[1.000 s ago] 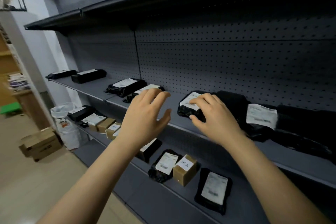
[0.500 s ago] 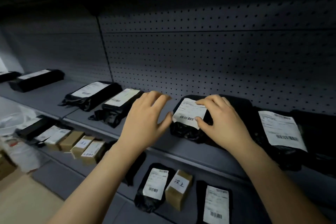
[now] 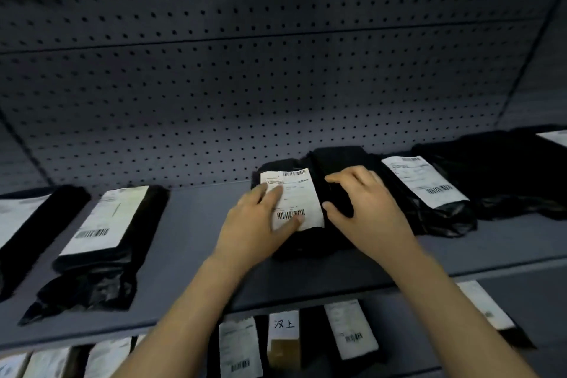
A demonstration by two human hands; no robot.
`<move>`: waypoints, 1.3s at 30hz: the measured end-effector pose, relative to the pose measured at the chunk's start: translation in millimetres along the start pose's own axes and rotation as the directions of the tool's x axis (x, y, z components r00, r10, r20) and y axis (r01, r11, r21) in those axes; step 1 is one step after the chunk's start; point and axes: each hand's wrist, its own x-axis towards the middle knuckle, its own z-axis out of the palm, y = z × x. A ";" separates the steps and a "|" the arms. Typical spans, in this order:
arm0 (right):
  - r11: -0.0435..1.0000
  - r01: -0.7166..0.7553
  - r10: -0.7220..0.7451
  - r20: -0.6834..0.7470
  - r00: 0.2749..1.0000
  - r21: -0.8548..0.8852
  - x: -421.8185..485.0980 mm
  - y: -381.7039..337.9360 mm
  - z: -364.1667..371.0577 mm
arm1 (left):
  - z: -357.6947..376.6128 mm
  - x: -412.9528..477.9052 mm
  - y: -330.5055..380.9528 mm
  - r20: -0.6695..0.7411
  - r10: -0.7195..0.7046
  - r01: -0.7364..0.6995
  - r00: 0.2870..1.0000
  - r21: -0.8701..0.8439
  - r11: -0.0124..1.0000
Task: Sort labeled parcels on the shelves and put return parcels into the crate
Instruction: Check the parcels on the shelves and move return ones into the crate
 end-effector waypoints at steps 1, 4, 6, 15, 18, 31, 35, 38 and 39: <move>1.000 -0.014 0.014 -0.005 1.000 -0.008 -2.4 -2.4 1.1 | 4.3 0.2 -2.9 0.048 -0.020 0.021 0.999 -0.023 1.000; 0.998 -0.058 0.058 -0.007 0.998 -0.011 -8.1 -10.3 5.0 | 9.6 -1.7 -11.4 0.094 -0.020 0.029 0.995 -0.100 0.995; 0.997 -0.078 0.078 0.006 0.997 0.000 -9.6 -16.4 8.1 | 9.4 -2.4 -14.8 0.101 -0.013 0.025 0.995 -0.118 0.993; 0.992 -0.045 0.035 0.083 0.996 0.119 10.2 -50.6 21.9 | -13.6 -20.0 -29.5 0.166 -0.085 0.098 0.982 -0.070 0.993; 0.989 -0.037 0.017 0.141 0.990 0.141 11.7 -59.8 29.7 | -26.2 -36.5 -41.5 0.149 -0.138 0.147 0.979 -0.047 0.988; 0.851 -0.381 0.152 0.525 0.838 0.361 4.7 -66.1 55.0 | -28.2 -63.9 -56.1 0.033 -0.305 0.279 0.952 -0.507 0.816; 0.809 -0.395 0.132 0.520 0.844 0.435 1.2 -66.2 53.2 | -18.8 -65.3 -56.4 0.000 -0.317 0.252 0.949 -0.607 0.754; 0.757 -0.374 0.130 0.437 0.890 0.536 -0.9 -65.8 51.3 | -17.6 -67.4 -53.5 -0.100 -0.312 0.178 0.945 -0.644 0.744; 0.729 -0.356 0.130 0.392 0.911 0.584 -1.0 -65.6 50.4 | -19.1 -67.5 -50.7 -0.147 -0.308 0.145 0.940 -0.644 0.752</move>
